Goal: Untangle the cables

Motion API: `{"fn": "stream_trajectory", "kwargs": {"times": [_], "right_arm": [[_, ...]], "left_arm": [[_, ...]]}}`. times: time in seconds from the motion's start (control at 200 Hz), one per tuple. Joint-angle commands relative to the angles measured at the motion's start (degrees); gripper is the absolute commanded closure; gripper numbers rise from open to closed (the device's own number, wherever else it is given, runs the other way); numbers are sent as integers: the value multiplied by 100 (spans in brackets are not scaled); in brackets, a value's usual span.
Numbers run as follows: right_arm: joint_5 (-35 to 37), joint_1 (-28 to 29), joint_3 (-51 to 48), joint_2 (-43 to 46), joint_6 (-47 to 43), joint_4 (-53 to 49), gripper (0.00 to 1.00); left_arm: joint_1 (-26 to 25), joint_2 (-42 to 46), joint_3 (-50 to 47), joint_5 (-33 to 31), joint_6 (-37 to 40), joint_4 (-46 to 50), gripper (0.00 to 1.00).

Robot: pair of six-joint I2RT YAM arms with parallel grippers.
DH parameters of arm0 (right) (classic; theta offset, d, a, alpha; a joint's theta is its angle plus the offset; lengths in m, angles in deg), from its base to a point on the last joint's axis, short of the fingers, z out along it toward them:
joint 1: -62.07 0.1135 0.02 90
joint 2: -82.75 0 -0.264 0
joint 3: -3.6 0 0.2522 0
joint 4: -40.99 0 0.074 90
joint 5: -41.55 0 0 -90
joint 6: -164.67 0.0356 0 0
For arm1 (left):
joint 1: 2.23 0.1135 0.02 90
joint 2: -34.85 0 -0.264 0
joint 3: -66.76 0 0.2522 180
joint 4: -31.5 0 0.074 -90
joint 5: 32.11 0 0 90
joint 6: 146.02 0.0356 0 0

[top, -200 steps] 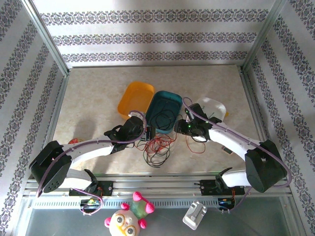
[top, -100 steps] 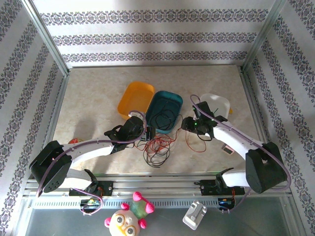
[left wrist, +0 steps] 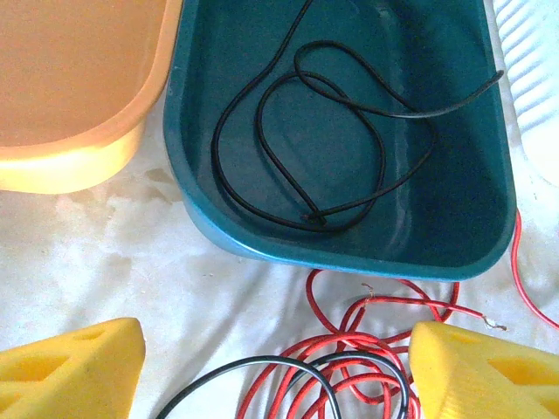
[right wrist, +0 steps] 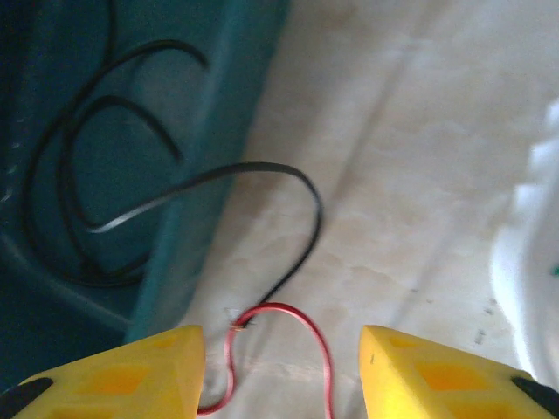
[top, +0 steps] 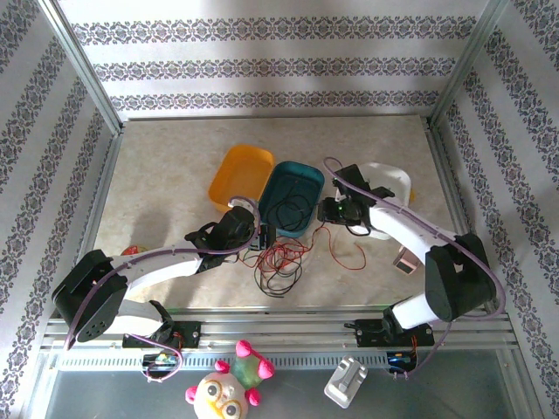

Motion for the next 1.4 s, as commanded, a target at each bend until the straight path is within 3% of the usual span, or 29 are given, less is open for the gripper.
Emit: {"fn": "stream_trajectory", "kwargs": {"times": [0.0, 0.33, 0.795, 0.879, 0.954, 1.044, 1.199, 1.394], "right_arm": [[-60, 77, 237, -262, -89, -200, 51], [208, 68, 124, -909, -54, 125, 52], [958, 143, 963, -2216, -80, 331, 54], [1099, 194, 1105, -2374, -80, 314, 62], [1195, 243, 1144, -2465, -73, 322, 80], [1372, 270, 1083, -2442, 48, 369, 94], [1495, 294, 708, -1824, 261, 767, 99], [2291, 461, 287, -621, 88, 1162, 99]], "left_arm": [[-53, -92, 49, -80, 99, 102, 21], [-53, -49, 36, -107, 99, 137, 21], [-55, -192, 244, -32, 194, 351, 21], [-53, -227, 282, -27, 198, 379, 21], [-53, -247, 302, -40, 204, 394, 21], [-53, -293, 331, -14, 213, 395, 21], [-51, -287, 339, -1, 193, 394, 21], [-53, -63, 138, -76, 111, 176, 21]]}}
